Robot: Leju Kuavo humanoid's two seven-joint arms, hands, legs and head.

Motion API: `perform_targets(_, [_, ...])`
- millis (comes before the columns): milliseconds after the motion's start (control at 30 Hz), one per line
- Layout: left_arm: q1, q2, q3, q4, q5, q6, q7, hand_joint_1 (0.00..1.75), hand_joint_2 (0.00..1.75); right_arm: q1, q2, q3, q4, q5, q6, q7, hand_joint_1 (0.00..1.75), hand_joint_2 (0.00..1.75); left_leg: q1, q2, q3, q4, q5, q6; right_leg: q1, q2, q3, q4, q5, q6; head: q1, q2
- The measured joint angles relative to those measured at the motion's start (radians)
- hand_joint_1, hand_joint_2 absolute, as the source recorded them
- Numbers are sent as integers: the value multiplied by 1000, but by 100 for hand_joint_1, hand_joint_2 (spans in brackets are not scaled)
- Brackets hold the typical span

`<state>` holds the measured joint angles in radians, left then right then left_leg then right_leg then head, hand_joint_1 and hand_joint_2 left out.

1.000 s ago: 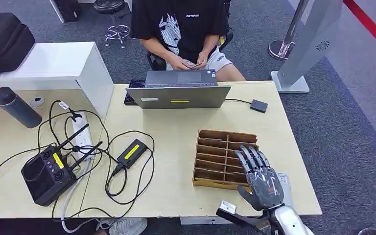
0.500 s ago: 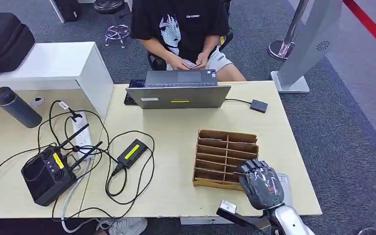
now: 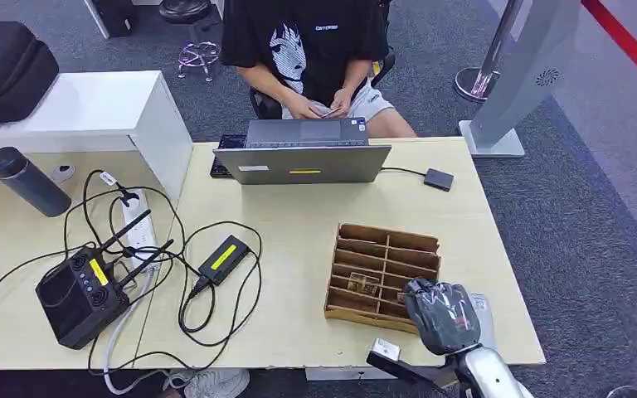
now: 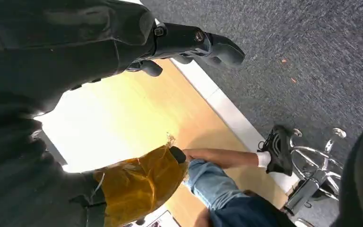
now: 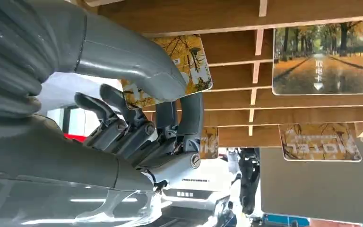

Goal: Pass the card to the sensor for recognition and then transmit it.

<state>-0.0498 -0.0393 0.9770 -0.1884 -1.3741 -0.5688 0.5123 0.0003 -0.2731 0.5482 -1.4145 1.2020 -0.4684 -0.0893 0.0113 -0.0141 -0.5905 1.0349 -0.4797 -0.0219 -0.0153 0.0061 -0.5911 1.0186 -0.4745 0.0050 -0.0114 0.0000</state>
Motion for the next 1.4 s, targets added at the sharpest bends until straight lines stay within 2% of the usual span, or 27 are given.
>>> perform_targets(100, [0,0,0,0,-3,0,0,0,175,0,3,0,0,5,-12,-2,175,175,0,0,0,0,0,0,0,0,0,0,0,0,0,0])
perform_targets(233, [0,0,0,0,-3,0,0,0,175,0,6,-1,-22,31,-87,-3,175,175,0,0,0,0,0,0,0,0,0,0,0,0,0,0])
perform_targets(567, [0,0,0,0,1,4,0,0,175,-1,6,-29,-214,57,-224,-23,175,175,0,0,0,0,0,0,0,0,0,0,0,0,0,0])
perform_targets(667, [0,1,0,0,-6,2,0,0,175,-30,12,-25,-251,-15,-205,-57,175,175,0,1,0,0,0,0,0,1,0,1,0,0,0,0])
perform_targets(767, [-2,4,0,0,-19,-6,0,0,175,-116,38,-3,-241,-119,-119,-75,175,175,0,2,-1,-1,1,-1,0,2,0,1,1,-1,0,0])
perform_targets(867, [-9,12,-2,0,-38,-21,-11,0,175,-280,90,20,-157,-254,8,-92,175,175,0,6,1,-1,3,-2,0,6,-1,1,4,-3,0,0])
perform_targets(967, [-12,22,-12,0,-55,-30,-19,0,175,-442,154,42,-37,-306,66,-91,175,175,1,5,0,-1,7,-4,0,6,-3,3,6,-4,0,0])
perform_targets(1200, [-15,36,-39,0,-83,-58,-31,0,175,-834,307,54,380,-335,122,2,175,175,1,3,-1,0,11,-5,0,5,-5,5,8,-5,0,0])
perform_targets(1300, [-15,39,-43,0,-85,-60,-31,0,175,-936,356,45,524,-362,128,17,175,175,1,2,-2,0,11,-6,0,4,-5,5,8,-5,0,0])
perform_targets(1400, [-15,40,-44,0,-80,-61,-31,0,175,-992,391,34,621,-374,127,23,175,175,1,2,-2,0,11,-6,0,4,-5,5,7,-5,0,0])
